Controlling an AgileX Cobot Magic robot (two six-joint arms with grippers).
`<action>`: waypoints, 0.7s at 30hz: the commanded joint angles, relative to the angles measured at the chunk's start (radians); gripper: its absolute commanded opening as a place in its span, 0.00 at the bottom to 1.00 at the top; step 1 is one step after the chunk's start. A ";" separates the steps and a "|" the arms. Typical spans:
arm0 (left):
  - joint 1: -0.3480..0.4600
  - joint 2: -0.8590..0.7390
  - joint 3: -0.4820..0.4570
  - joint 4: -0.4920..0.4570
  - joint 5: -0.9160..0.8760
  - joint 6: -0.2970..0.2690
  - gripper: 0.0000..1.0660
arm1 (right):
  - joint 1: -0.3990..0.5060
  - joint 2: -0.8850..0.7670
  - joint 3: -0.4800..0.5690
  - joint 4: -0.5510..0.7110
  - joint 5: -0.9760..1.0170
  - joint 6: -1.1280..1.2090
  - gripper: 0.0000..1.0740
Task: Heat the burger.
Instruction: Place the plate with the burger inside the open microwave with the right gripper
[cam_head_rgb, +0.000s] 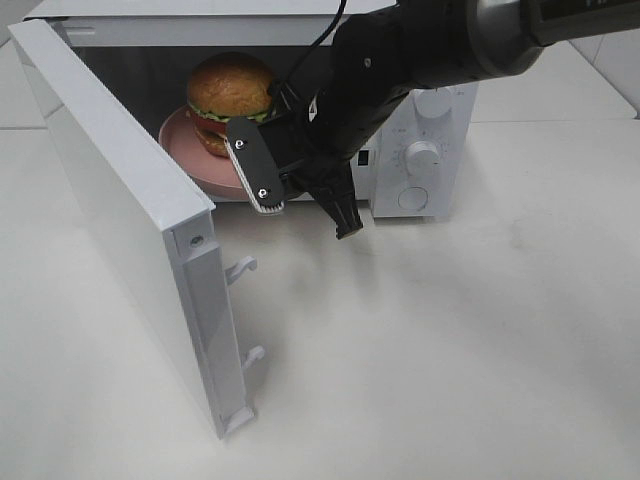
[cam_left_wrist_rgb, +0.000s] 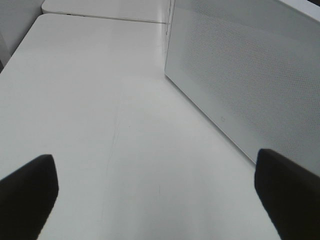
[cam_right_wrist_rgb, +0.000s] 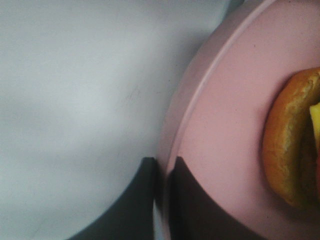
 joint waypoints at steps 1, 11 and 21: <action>0.004 -0.016 -0.001 -0.005 0.000 -0.003 0.94 | -0.002 0.007 -0.047 -0.025 -0.029 0.034 0.00; 0.004 -0.016 -0.001 -0.005 0.000 -0.003 0.94 | -0.002 0.090 -0.168 -0.083 0.015 0.099 0.00; 0.004 -0.016 -0.001 -0.005 0.000 -0.003 0.94 | -0.002 0.174 -0.277 -0.152 0.022 0.195 0.03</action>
